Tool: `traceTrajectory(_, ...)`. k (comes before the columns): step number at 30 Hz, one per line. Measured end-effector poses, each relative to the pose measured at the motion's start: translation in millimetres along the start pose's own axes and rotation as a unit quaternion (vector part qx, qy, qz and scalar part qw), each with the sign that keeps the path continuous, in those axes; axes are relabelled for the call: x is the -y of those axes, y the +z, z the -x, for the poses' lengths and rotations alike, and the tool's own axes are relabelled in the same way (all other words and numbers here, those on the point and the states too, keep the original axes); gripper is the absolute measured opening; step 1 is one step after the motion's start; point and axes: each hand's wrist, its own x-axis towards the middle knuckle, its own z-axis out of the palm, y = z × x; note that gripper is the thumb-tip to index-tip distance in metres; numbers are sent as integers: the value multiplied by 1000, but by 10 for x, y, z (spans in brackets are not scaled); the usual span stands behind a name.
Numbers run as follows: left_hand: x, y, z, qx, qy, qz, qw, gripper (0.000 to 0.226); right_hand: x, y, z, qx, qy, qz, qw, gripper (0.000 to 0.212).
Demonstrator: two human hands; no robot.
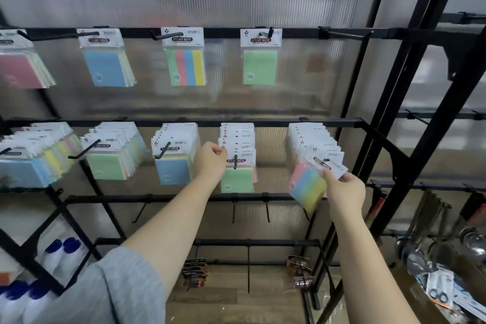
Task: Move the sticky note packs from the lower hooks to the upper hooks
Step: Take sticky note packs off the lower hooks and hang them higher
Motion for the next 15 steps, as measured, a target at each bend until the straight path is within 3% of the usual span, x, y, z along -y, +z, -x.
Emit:
traceTrajectory(6, 106, -24, 42, 33, -18, -14, 999, 23, 78, 66, 139, -52, -62, 32, 996, 32)
traceTrajectory(10, 144, -47, 64, 49, -38, -3, 998, 21, 137, 80, 249, -75, -86, 22, 993, 32)
traceTrajectory(15, 226, -38, 100, 107, -74, 81, 988, 14, 270, 95, 372, -49, -87, -16, 995, 36)
